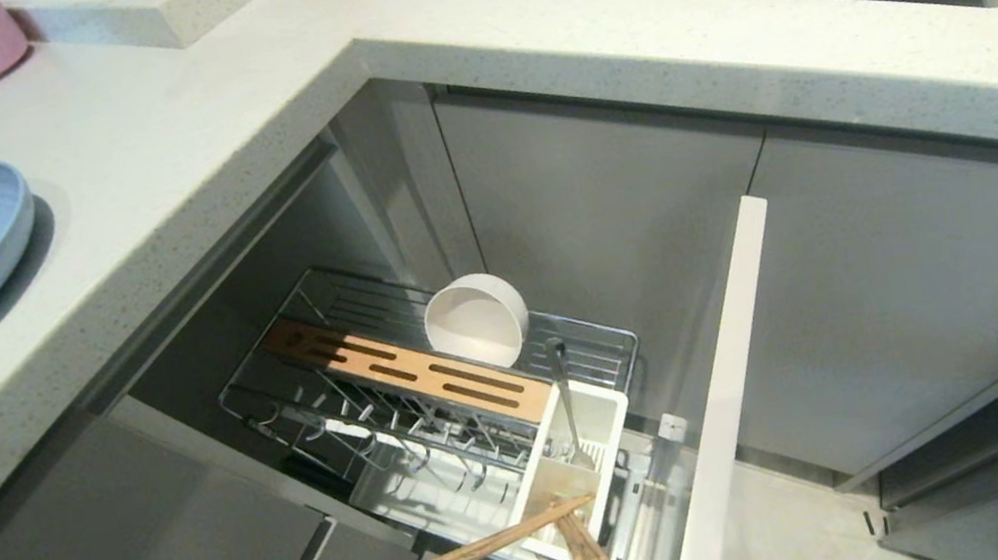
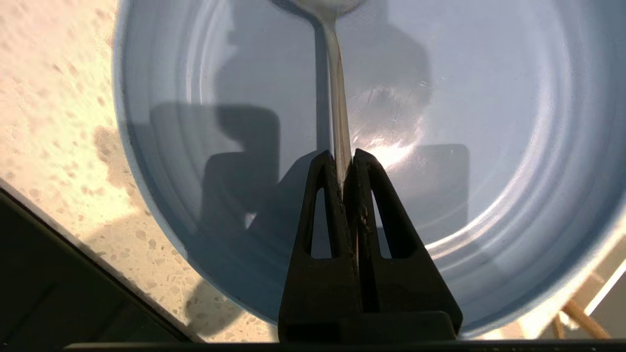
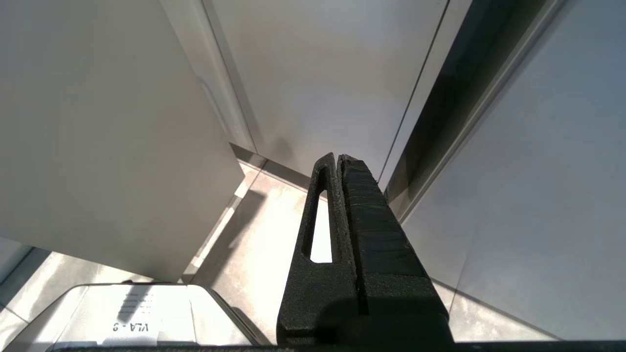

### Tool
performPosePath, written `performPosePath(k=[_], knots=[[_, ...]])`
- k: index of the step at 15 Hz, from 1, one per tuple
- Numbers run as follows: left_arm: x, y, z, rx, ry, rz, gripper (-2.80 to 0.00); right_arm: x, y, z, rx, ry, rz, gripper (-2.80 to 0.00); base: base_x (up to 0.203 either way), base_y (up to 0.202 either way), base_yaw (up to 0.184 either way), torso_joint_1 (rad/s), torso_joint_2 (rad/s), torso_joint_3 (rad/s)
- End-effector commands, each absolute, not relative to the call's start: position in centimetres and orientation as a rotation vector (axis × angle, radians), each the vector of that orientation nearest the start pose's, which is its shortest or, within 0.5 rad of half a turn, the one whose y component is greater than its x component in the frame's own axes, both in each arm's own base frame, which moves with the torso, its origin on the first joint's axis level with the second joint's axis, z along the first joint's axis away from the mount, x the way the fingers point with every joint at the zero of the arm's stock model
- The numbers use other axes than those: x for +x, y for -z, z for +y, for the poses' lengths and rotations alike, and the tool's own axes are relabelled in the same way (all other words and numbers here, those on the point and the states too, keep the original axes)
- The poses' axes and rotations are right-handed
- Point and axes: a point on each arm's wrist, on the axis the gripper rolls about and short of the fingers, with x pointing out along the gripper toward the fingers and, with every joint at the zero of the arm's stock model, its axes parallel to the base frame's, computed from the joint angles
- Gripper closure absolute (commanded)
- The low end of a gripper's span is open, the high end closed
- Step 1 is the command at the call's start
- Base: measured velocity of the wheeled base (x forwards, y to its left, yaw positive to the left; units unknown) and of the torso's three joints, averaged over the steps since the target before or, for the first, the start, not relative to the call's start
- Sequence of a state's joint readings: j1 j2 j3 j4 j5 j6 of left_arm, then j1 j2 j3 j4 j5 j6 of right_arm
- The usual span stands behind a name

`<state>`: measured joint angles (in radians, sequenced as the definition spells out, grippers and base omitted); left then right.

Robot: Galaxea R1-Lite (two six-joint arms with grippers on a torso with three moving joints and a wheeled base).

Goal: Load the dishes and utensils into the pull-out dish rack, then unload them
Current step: Pick up the spoon and place it in the cupboard

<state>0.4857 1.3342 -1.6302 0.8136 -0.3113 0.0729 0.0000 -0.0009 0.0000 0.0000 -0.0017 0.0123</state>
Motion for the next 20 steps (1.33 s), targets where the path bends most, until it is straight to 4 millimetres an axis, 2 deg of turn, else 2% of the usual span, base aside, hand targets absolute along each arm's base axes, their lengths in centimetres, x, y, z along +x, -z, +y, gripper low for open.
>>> performPosePath(k=[1, 5, 9, 15, 20], knots=[[14.1, -37.2, 6.6, -0.127, -0.153, 0.447, 0.00, -2.3, -7.5, 0.0, 0.012, 0.002, 0.002, 0.00, 0.000, 0.000, 0.000, 0.000, 0.00, 0.000], [12.4, -40.3, 4.8, -0.253, -0.124, 0.272, 0.00, -2.3, -7.5, 0.0, 0.012, 0.002, 0.000, 0.00, 0.000, 0.000, 0.000, 0.000, 0.00, 0.000], [11.6, -41.5, 2.0, -0.316, 0.063, 0.225, 0.00, -2.3, -7.5, 0.0, 0.012, 0.002, 0.002, 0.00, 0.000, 0.000, 0.000, 0.000, 0.00, 0.000], [10.4, -41.6, -2.3, -0.353, 0.432, 0.282, 0.00, -2.3, -7.5, 0.0, 0.012, 0.002, 0.002, 0.00, 0.000, 0.000, 0.000, 0.000, 0.00, 0.000], [10.8, -39.0, -5.0, -0.329, 0.625, 0.442, 0.00, -2.3, -7.5, 0.0, 0.012, 0.002, 0.001, 0.00, 0.000, 0.000, 0.000, 0.000, 0.00, 0.000]])
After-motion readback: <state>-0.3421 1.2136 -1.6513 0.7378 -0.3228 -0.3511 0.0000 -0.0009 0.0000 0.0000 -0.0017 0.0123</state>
